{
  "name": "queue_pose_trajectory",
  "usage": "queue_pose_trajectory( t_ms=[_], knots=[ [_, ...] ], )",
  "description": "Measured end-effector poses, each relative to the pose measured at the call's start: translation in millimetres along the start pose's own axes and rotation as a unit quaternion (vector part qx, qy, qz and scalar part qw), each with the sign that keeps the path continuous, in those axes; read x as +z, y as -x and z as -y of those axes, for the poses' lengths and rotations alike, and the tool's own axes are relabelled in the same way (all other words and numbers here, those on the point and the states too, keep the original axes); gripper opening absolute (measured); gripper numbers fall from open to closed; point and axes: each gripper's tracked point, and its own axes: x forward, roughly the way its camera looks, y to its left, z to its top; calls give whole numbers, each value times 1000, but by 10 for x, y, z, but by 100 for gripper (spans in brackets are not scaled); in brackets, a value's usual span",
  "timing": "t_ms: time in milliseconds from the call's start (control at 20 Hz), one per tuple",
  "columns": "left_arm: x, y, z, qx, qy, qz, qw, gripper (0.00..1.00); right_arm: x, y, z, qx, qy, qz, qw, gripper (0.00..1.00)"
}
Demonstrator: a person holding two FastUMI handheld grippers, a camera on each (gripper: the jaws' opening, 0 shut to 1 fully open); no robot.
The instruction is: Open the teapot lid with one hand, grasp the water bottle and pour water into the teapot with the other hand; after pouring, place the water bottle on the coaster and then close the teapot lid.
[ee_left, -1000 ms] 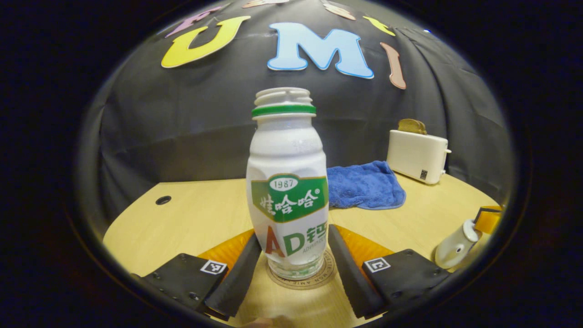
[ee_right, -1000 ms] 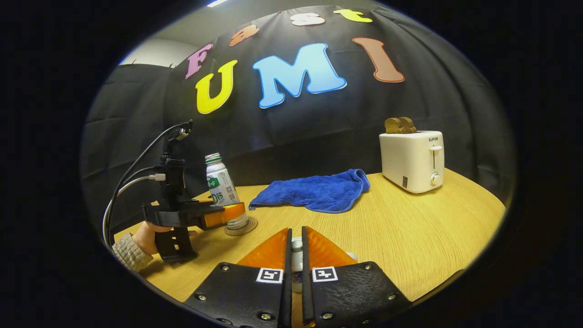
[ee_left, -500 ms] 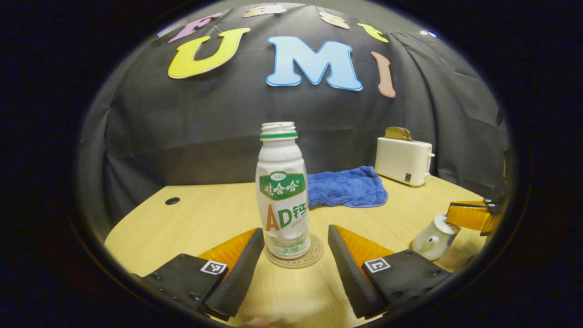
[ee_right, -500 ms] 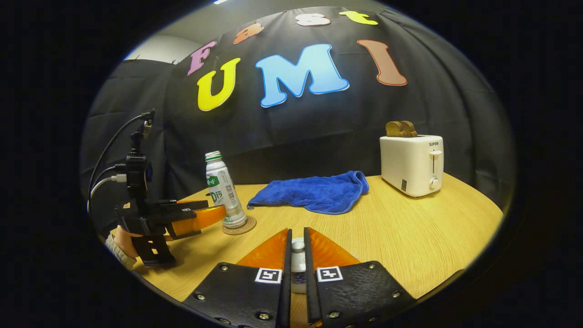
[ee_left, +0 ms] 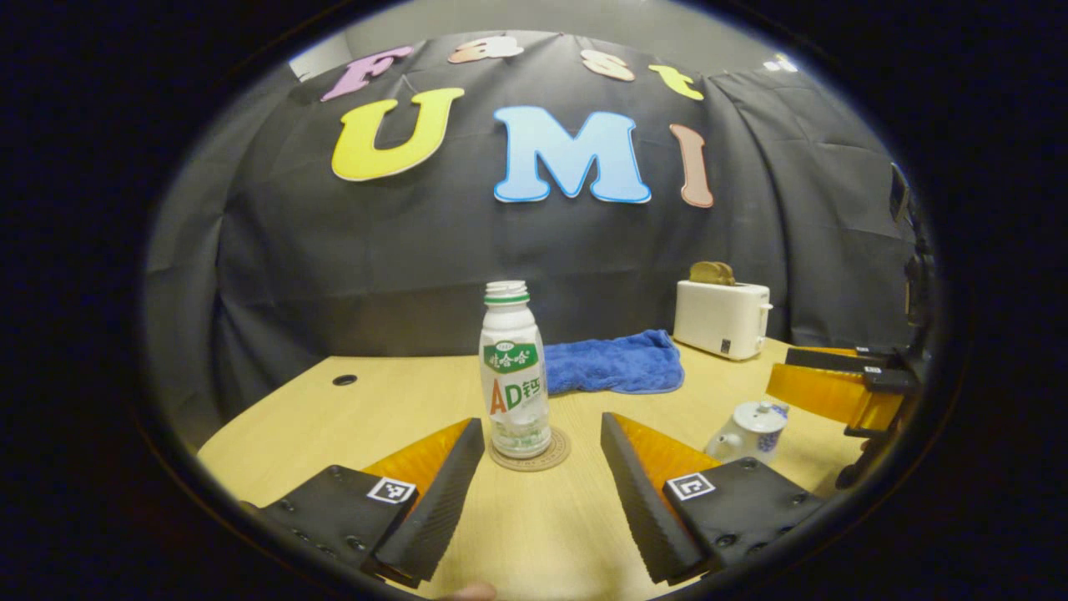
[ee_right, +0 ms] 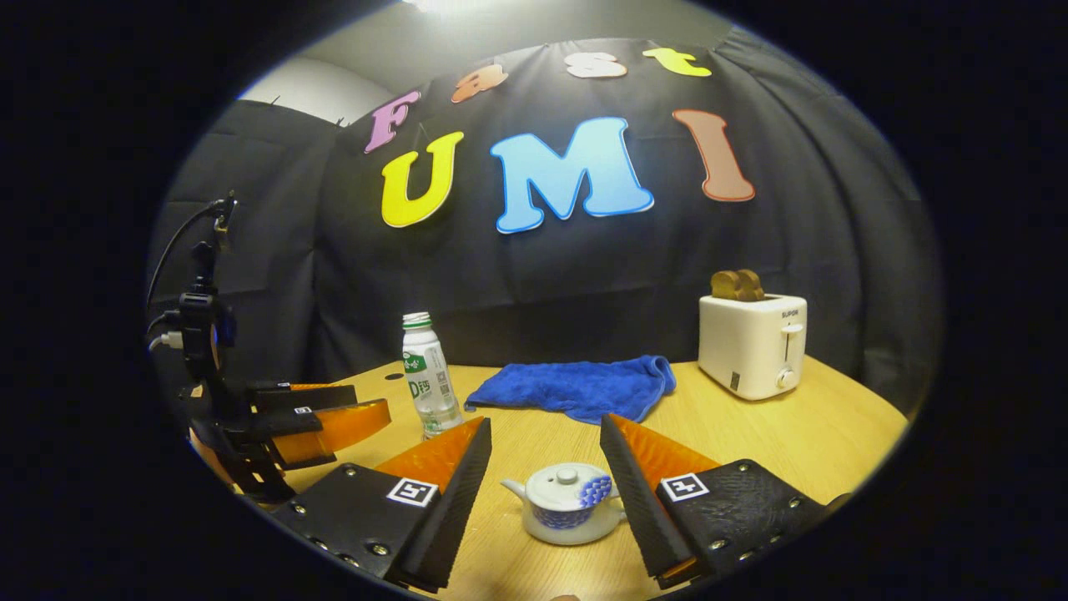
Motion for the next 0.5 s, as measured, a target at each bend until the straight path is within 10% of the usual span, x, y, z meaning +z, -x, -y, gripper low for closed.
queue_pose_trajectory(
  t_ms=[500],
  knots=[
    [226, 783, 313, 31, -8, 51, 998, 93, 342, 728, 23, -78, -11, 42, 996, 82]
  ],
)
